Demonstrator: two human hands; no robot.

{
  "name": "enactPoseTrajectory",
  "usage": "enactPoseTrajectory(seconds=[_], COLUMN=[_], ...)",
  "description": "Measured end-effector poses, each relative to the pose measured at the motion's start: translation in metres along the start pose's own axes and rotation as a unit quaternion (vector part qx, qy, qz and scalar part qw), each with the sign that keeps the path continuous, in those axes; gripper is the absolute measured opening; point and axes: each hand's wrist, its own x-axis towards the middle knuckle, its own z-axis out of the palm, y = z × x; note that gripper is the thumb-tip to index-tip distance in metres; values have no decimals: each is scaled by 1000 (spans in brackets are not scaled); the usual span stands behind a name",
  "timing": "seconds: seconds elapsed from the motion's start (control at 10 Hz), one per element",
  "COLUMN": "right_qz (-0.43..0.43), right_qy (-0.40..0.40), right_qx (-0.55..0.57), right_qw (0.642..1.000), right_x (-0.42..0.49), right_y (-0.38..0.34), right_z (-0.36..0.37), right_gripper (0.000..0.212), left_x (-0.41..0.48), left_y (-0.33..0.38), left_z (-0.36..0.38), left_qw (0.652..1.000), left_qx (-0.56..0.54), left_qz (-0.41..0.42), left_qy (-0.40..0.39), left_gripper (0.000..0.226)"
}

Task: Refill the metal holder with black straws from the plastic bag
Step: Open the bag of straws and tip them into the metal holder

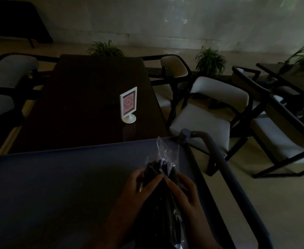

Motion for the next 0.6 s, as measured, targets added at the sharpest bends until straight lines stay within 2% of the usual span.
enactPoseTrajectory(seconds=[0.1,0.2,0.3,0.4,0.5,0.6], right_qz=[21,28,61,77,58,36], right_qy=[-3,5,-9,-21,-8,-7], right_qx=[18,31,48,59,55,28], right_qw=[1000,999,997,995,997,999], right_x=[1,3,6,8,13,20], right_y=[3,-1,-5,-4,-2,0], right_z=[-1,-2,-5,-9,-7,-9], right_gripper=[56,56,61,61,59,62], left_x=[6,0,-2,10,15,2], left_y=[-8,-17,-17,-16,-12,-3], left_z=[12,11,10,10,10,2], left_qw=[998,993,974,980,976,936], left_qx=[-44,12,138,174,184,266], left_qz=[48,115,164,78,94,229], left_qy=[24,-10,-70,-61,-73,-27], left_gripper=[50,60,76,76,62,74])
